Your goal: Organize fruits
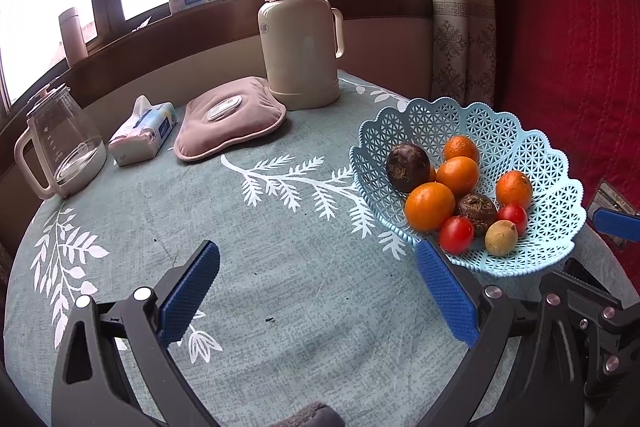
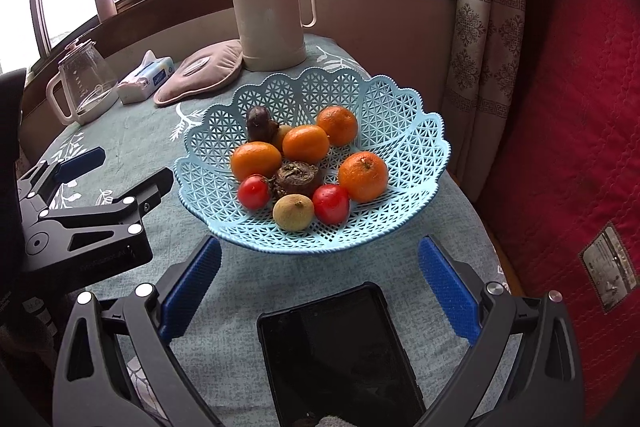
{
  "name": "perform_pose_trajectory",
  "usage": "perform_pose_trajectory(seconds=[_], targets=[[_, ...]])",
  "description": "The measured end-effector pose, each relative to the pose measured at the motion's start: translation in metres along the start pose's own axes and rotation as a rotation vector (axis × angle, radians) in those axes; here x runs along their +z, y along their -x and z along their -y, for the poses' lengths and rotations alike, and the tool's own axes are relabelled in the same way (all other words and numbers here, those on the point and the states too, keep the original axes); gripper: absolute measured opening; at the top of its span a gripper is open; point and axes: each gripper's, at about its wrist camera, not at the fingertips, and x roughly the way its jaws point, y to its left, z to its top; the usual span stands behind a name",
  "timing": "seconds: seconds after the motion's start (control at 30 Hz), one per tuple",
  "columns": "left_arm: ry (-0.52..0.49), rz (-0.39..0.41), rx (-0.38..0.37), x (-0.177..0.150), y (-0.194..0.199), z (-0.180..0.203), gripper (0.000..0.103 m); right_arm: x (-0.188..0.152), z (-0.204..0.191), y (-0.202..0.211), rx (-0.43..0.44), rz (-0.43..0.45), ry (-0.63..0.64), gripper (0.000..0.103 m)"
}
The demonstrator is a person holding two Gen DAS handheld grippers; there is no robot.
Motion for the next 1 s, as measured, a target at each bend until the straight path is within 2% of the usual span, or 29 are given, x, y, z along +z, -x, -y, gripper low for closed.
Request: perform_pose_trajectory(seconds=[0.17, 1.0], targets=[[-0.007, 0.002, -0.005, -0.003, 0.003, 0.002, 0.098, -0.003, 0.003, -0.006, -0.008, -0.026, -0.009, 0.100], [-0.042, 0.007, -0.029, -0.009, 0.011, 0.007, 0.098, -0.001, 0.005, -0.010, -0.006, -0.035, -0.017, 0.100]])
